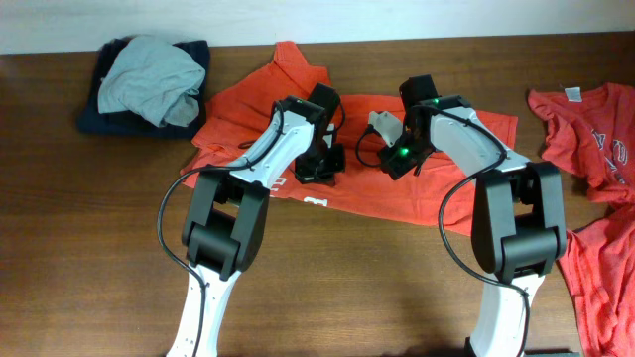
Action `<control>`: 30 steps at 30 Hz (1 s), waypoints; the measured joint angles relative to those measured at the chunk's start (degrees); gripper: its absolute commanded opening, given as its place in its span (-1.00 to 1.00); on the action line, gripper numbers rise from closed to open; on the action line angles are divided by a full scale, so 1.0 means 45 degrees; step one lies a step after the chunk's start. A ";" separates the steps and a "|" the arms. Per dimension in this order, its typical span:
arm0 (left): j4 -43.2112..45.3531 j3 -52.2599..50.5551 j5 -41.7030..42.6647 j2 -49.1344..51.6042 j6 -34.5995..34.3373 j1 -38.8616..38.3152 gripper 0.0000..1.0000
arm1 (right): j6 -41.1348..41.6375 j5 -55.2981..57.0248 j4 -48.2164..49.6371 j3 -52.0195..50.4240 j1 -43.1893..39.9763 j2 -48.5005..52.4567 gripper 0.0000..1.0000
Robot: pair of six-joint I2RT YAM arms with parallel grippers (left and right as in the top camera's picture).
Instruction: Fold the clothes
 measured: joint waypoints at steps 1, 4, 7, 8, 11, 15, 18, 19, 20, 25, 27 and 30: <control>0.0000 0.0005 0.0019 0.0005 0.0005 0.0000 -0.99 | -0.0005 -0.0039 0.0044 -0.0010 0.0000 0.0000 -0.92; 0.0005 0.0005 0.0034 0.0005 0.0005 0.0015 -0.99 | -0.0015 -0.0087 0.0155 -0.0024 0.0000 0.0044 -0.92; 0.0005 0.0005 0.0034 0.0005 0.0005 0.0010 -0.99 | -0.0010 -0.0087 0.0296 -0.0024 0.0000 0.0340 -0.92; 0.0005 0.0005 0.0034 0.0005 0.0005 0.0015 -0.99 | -0.0015 -0.0083 0.0384 -0.0024 -0.0005 0.0471 -0.92; -0.0005 0.0005 0.0034 0.0005 0.0000 0.0010 -0.99 | -0.0015 -0.0092 0.0534 -0.0019 -0.0019 0.0602 -0.92; -0.0019 0.0015 0.0034 0.0010 0.0005 0.0015 -0.99 | -0.0010 -0.0092 0.0826 -0.0019 -0.0019 0.0602 -0.92; -0.0029 0.0024 0.0034 0.0015 0.0000 0.0015 -0.99 | -0.0010 -0.0092 0.0962 -0.0019 -0.0078 0.0617 -0.92; -0.0029 0.0024 0.0034 0.0015 0.0000 0.0015 -0.99 | -0.0005 -0.0097 0.0976 -0.0019 -0.0102 0.0617 -0.92; -0.0029 0.0024 0.0034 0.0019 0.0000 0.0015 -0.99 | -0.0010 -0.0102 0.0967 0.0010 -0.0136 0.0631 -0.92; -0.0058 0.0049 0.0029 0.0029 0.0000 0.0015 -0.99 | -0.0005 -0.0126 0.0471 0.0321 -0.0384 0.0724 -0.92; -0.0063 0.0049 0.0019 0.0029 0.0005 0.0010 -0.99 | -0.0010 -0.0107 0.0141 0.0520 -0.0510 0.0738 -0.92; -0.0068 0.0049 0.0019 0.0029 0.0005 0.0010 -0.99 | -0.0005 0.0209 0.0141 0.0593 -0.0529 0.0738 -0.92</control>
